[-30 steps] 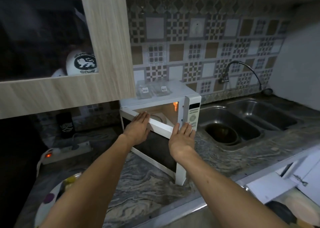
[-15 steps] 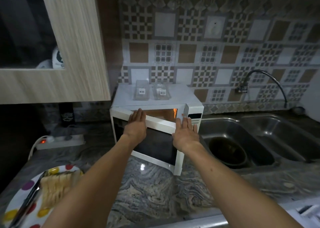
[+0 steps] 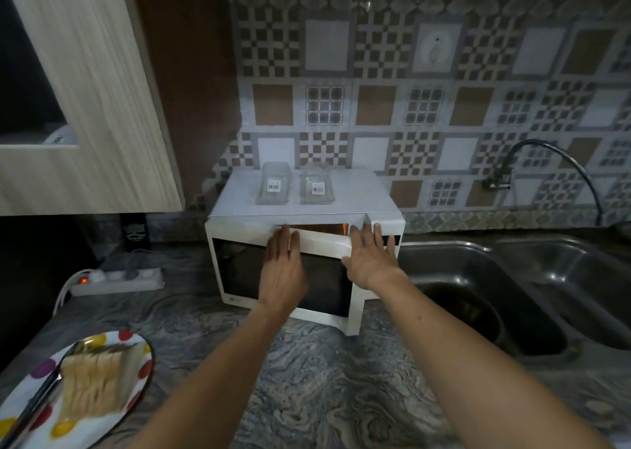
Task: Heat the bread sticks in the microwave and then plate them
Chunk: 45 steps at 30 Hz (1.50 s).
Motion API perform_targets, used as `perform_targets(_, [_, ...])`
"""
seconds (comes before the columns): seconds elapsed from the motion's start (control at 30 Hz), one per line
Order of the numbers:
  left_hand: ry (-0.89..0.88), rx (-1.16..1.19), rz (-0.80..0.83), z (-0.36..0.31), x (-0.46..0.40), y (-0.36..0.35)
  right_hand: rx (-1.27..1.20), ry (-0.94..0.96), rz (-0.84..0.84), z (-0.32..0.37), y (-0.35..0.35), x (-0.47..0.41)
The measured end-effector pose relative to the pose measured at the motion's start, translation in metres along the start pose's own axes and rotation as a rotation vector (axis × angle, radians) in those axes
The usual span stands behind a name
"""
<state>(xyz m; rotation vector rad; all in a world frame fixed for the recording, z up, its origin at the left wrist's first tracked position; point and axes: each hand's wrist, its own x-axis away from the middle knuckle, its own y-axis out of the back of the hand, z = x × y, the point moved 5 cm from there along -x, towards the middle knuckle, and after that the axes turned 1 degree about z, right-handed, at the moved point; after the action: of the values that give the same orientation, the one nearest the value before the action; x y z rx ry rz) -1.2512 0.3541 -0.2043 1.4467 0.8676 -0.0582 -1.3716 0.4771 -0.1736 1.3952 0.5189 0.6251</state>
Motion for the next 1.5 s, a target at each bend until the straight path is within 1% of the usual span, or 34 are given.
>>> perform_targets(0.03, [0.030, 0.034, -0.052, -0.007, 0.005, -0.004, 0.007, 0.020, 0.012, -0.003, 0.000, -0.003])
perform_targets(0.07, [0.060, 0.068, -0.071, -0.014, 0.008, -0.009, 0.012, 0.042, 0.015, -0.005, 0.001, -0.007])
perform_targets(0.1, [0.078, 0.097, -0.049, -0.022, 0.010, -0.013, 0.019, 0.065, 0.012, -0.007, 0.002, -0.010])
perform_targets(0.13, [0.096, 0.129, 0.004, -0.031, 0.011, -0.022, 0.023, 0.087, 0.013, -0.010, 0.002, -0.015])
perform_targets(0.2, [0.167, 0.262, 0.200, -0.047, 0.009, -0.044, 0.023, 0.125, 0.018, -0.015, 0.003, -0.023])
perform_targets(0.27, [0.232, 0.407, 0.360, -0.061, 0.006, -0.063, 0.045, 0.159, 0.018, -0.018, 0.004, -0.029])
perform_targets(0.37, [0.252, 0.525, 0.502, -0.082, -0.004, -0.083, 0.070, 0.209, 0.010, -0.024, 0.005, -0.044])
perform_targets(0.43, [0.276, 0.542, 0.550, -0.092, -0.012, -0.090, 0.067, 0.235, 0.009, -0.029, 0.006, -0.053])
perform_targets(0.57, [0.387, 0.587, 0.543, -0.097, -0.028, -0.104, 0.061, 0.297, 0.031, -0.043, 0.006, -0.072])
perform_targets(0.67, [0.413, 0.620, 0.523, -0.099, -0.034, -0.116, 0.064, 0.353, 0.055, -0.052, 0.005, -0.083])
perform_targets(0.77, [0.392, 0.651, 0.448, -0.101, -0.037, -0.118, 0.054, 0.412, 0.035, -0.052, 0.008, -0.087])
perform_targets(0.83, [0.349, 0.628, 0.392, -0.103, -0.039, -0.120, 0.042, 0.455, 0.021, -0.053, 0.009, -0.090])
perform_targets(0.9, [0.305, 0.602, 0.386, -0.103, -0.040, -0.122, 0.030, 0.500, 0.026, -0.054, 0.008, -0.092])
perform_targets(0.97, [0.300, 0.589, 0.377, -0.102, -0.041, -0.123, 0.020, 0.538, 0.017, -0.055, 0.008, -0.094])
perform_targets(1.07, [0.295, 0.543, 0.344, -0.100, -0.046, -0.128, -0.022, 0.568, -0.034, -0.056, 0.007, -0.097])
perform_targets(1.3, [0.319, 0.517, 0.341, -0.098, -0.050, -0.137, -0.085, 0.601, -0.156, -0.056, 0.006, -0.100])
perform_targets(1.37, [0.333, 0.522, 0.352, -0.096, -0.055, -0.139, -0.088, 0.599, -0.222, -0.054, 0.005, -0.099])
perform_targets(1.5, [0.329, 0.514, 0.398, -0.092, -0.060, -0.147, -0.108, 0.611, -0.259, -0.055, 0.004, -0.102])
